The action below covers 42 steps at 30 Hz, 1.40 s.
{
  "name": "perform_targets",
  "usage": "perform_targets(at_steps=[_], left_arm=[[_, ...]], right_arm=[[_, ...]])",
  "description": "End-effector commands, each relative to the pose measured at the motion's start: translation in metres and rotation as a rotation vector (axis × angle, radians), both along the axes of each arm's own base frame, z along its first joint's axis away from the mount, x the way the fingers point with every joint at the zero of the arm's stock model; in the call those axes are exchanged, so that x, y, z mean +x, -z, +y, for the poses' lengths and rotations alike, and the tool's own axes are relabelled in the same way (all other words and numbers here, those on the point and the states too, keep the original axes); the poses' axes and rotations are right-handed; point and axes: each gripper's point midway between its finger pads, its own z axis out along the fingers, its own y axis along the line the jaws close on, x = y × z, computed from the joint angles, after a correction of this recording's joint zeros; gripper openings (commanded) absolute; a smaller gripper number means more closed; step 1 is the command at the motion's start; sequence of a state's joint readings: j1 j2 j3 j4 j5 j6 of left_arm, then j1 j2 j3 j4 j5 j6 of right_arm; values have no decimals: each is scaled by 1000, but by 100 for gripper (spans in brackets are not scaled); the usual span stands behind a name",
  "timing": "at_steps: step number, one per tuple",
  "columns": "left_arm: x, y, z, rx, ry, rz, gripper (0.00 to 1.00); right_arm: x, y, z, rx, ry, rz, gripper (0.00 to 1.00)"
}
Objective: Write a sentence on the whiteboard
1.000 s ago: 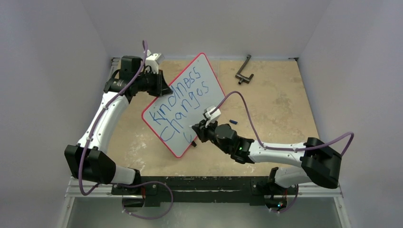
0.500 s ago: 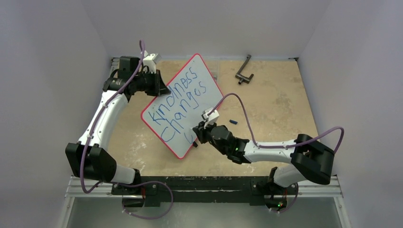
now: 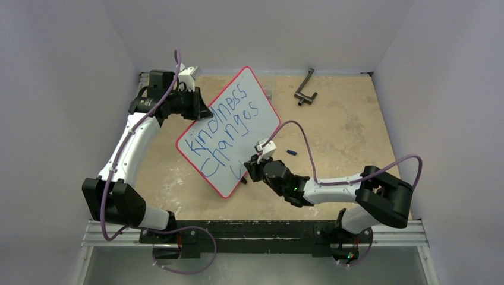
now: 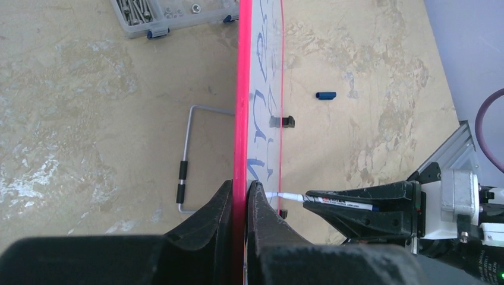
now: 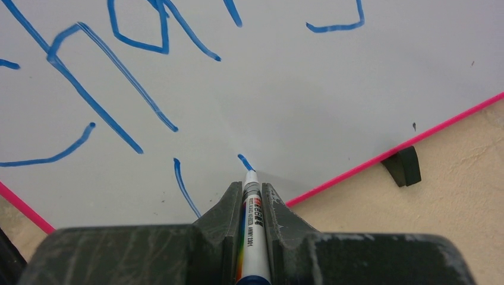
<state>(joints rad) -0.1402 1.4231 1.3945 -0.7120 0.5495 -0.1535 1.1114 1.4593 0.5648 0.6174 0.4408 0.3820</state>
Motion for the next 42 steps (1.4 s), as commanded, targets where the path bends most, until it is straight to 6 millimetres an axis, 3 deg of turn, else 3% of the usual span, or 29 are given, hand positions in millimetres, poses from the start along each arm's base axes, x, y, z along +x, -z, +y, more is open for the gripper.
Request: perform_targets(at_steps=[1,6,9,21,27,35,42], left_arm=[[9,21,32,166,-85,3,0],[8,21,32,165,-85,1,0],[8,21,32,163,-84,1,0],[8,21,32,163,-82,3,0],[8,22,31,162,-81,5,0],[8,21,31,159,-79,3,0],[8,21,31,160,-79,3,0]], right_arm=[[-4,22,-12,-14,31,55,0],[-8,35,-21,-30,49,85,0],[-8,32,-21,-27,51,81,0],[2,-48,-6,59,27,-32,0],[8,-65,12,81,-2,-57,0],[10,-60,35,85,-49,-51,0],[10,-41,31,54,-34,-24,0]])
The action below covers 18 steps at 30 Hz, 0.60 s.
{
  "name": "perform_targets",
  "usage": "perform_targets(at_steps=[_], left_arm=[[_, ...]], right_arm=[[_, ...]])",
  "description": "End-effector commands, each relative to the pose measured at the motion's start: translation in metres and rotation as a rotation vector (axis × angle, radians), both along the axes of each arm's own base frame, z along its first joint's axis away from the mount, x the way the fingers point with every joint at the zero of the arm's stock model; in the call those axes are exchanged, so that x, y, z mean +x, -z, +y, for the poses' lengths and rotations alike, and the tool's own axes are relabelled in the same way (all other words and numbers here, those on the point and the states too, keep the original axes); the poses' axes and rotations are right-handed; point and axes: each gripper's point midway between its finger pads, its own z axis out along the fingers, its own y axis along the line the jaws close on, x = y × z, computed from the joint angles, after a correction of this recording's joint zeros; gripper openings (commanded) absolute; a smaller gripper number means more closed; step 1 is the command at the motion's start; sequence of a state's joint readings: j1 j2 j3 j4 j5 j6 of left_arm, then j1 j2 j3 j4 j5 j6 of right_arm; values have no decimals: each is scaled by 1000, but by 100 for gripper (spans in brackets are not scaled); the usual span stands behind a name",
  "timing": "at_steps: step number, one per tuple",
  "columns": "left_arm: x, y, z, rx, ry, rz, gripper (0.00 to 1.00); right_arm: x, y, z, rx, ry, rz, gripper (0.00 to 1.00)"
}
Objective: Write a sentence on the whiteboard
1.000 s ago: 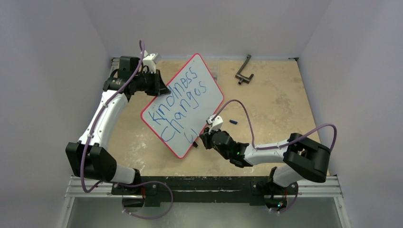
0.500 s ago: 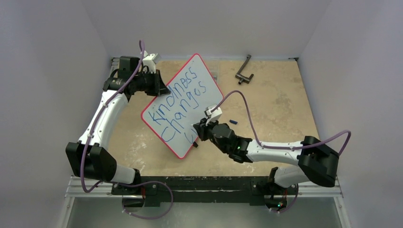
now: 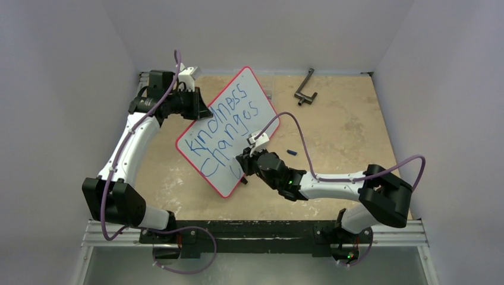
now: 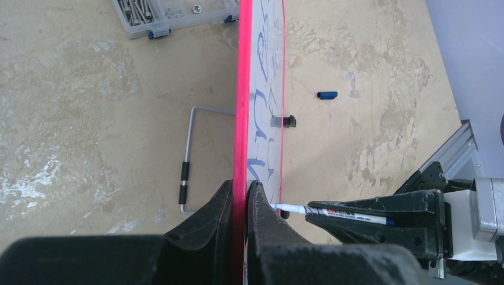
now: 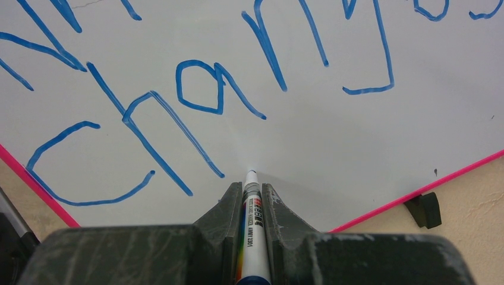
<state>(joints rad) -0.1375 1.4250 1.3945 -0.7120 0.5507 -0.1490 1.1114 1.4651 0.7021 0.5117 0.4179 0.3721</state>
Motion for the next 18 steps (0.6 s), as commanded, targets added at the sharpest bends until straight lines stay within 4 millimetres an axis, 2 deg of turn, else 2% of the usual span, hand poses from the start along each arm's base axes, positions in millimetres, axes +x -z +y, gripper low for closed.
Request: perform_targets(at_steps=[1,5,12,18], left_arm=[[7,20,30,158,-79,4,0],[7,18,30,154,-79,-1,0],[7,18,29,151,-75,-1,0],[6,16,29,149,-73,-5,0]], right_arm=[[2,-5,7,31,-7,-8,0],[2,3,1,11,6,0,0],[7,-10,-4,-4,29,-34,0],[9,-7,-4,-37,36,-32,0]])
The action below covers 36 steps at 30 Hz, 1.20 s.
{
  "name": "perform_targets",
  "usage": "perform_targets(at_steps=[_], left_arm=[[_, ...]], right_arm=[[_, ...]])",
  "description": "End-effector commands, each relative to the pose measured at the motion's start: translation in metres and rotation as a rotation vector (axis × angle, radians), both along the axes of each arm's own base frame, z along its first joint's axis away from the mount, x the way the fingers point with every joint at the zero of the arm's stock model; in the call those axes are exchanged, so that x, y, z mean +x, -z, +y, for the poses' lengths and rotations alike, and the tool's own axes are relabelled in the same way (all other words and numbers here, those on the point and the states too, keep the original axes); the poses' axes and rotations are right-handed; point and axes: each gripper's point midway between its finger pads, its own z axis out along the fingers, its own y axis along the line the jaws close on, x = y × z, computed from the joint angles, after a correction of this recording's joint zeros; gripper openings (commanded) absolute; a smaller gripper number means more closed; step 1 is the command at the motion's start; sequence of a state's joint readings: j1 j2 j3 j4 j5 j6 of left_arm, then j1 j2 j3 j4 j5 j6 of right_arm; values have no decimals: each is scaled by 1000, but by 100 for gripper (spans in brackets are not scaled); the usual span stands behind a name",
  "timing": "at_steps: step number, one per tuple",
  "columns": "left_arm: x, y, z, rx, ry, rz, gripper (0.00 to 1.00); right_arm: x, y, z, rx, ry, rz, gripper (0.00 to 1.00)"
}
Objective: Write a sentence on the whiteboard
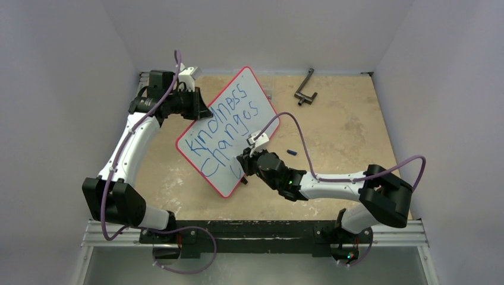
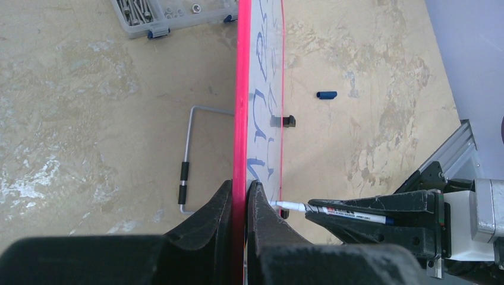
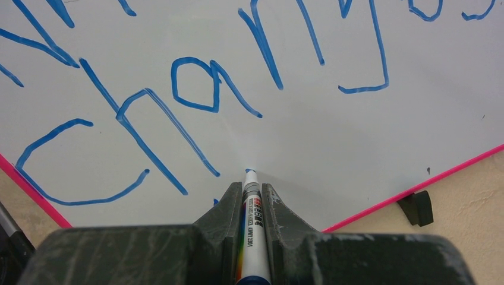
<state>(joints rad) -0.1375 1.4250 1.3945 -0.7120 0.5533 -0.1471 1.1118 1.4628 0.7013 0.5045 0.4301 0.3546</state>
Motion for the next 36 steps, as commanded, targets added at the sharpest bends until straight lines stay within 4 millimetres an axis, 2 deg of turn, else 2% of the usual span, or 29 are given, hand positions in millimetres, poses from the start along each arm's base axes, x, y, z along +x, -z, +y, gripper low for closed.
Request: perform_targets(at_steps=[1,7,16,19,30,36], left_arm=[[6,16,29,149,-77,-5,0],[7,17,28,147,-75,-5,0],[7,17,28,145,-72,-2,0],[7,17,27,142,-72,-2,0],[7,18,27,139,-70,1,0],[7,18,26,138,-68,2,0]], right_arm=[[8,-7,-2,-22,31,-20,0],[11,-3,-7,-38,50,-13,0],[9,-28,-15,-2,57,-48,0],[9,-30,-20,8,65,-51,0],[25,-17,-31,43,80,-6,0],[26,-7,-31,61,53,18,0]])
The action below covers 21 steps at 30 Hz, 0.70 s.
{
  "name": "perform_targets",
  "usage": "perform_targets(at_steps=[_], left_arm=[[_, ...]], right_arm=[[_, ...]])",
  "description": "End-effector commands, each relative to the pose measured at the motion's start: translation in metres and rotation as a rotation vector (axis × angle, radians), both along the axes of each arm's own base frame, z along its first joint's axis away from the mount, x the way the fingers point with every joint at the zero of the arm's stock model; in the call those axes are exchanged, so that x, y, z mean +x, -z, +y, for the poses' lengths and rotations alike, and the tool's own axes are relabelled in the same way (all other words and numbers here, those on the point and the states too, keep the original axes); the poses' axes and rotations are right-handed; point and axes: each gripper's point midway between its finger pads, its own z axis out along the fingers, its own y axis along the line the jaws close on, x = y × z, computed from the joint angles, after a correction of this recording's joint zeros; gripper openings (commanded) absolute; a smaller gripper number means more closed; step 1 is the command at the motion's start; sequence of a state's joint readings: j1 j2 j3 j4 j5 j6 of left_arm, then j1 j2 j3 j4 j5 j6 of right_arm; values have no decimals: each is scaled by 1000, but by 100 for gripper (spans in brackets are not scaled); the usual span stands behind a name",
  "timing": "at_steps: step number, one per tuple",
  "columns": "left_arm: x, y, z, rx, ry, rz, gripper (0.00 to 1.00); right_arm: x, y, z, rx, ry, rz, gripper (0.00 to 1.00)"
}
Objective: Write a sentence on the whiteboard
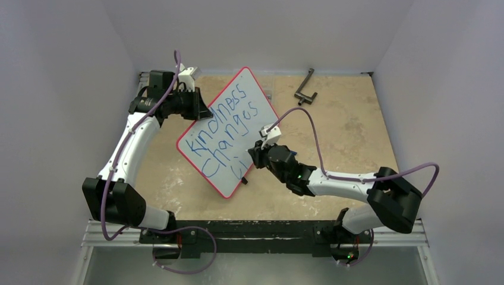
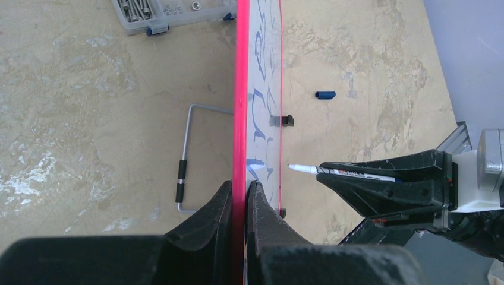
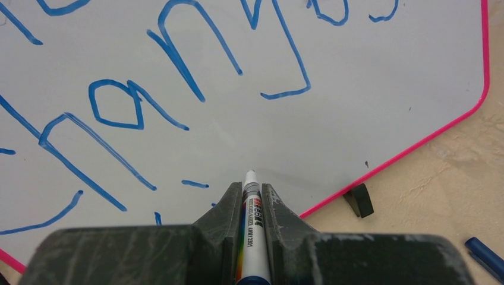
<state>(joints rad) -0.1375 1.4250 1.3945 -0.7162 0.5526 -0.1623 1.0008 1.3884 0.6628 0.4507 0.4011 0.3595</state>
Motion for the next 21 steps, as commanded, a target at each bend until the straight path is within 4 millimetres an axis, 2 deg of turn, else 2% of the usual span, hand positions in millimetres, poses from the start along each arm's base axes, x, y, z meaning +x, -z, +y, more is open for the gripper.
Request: perform_targets(at_steps=[1,21], left_arm=[[8,18,26,145,-58,-9,0],[8,19,27,146,-57,-5,0]], right_arm=[[-1,-5,9,74,-40,-2,0],[-2,-1,29,108,-139,12,0]])
